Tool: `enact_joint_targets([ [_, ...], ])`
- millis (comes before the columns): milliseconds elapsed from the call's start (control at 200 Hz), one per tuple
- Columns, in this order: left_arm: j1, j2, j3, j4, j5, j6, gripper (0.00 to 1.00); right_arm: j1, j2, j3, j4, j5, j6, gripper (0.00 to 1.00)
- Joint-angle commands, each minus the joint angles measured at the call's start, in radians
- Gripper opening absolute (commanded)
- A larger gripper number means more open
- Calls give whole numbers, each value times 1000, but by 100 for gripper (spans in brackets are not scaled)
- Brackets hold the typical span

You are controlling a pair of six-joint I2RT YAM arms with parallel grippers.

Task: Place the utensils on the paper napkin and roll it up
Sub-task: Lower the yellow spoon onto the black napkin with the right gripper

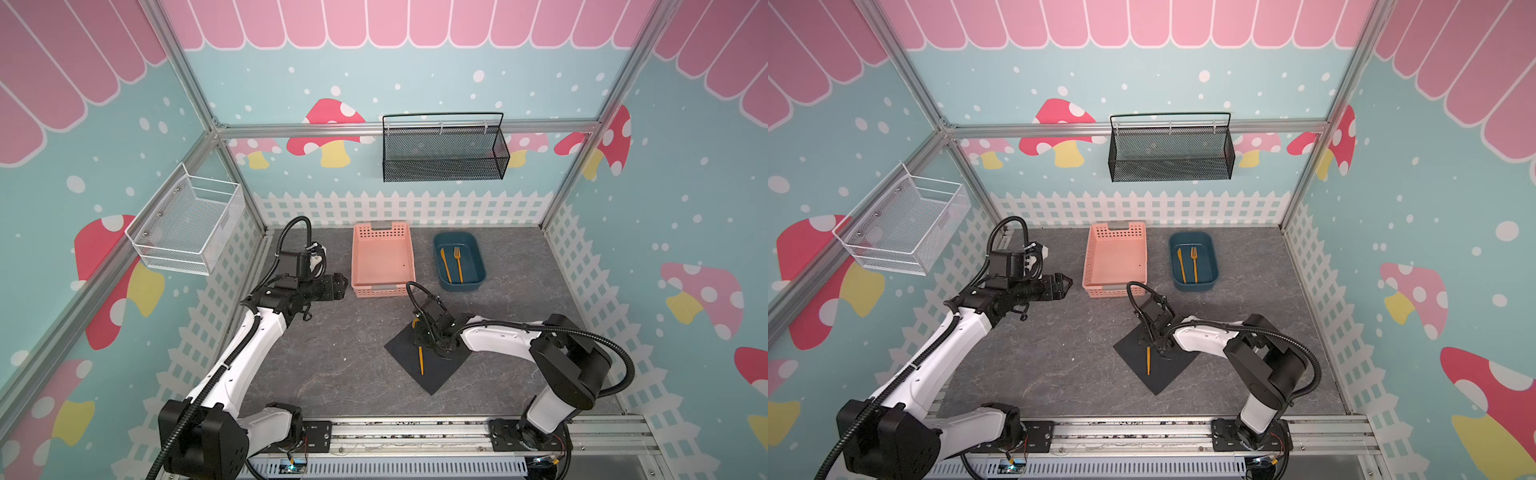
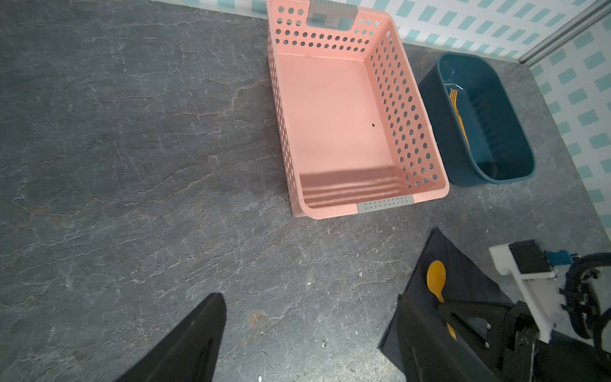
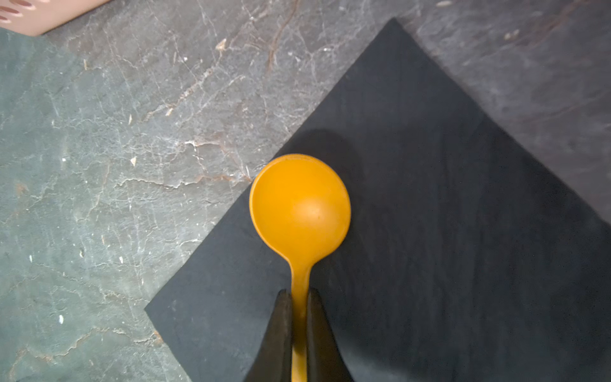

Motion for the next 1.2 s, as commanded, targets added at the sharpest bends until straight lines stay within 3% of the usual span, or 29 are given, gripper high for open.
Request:
enact_joint_targets([
  [0, 8, -10, -10, 12, 8, 3, 83, 8, 19, 25, 1, 15, 3, 4],
  [1196, 19, -10, -11, 11, 8, 4, 83, 6, 81, 47, 5, 41, -23, 5],
])
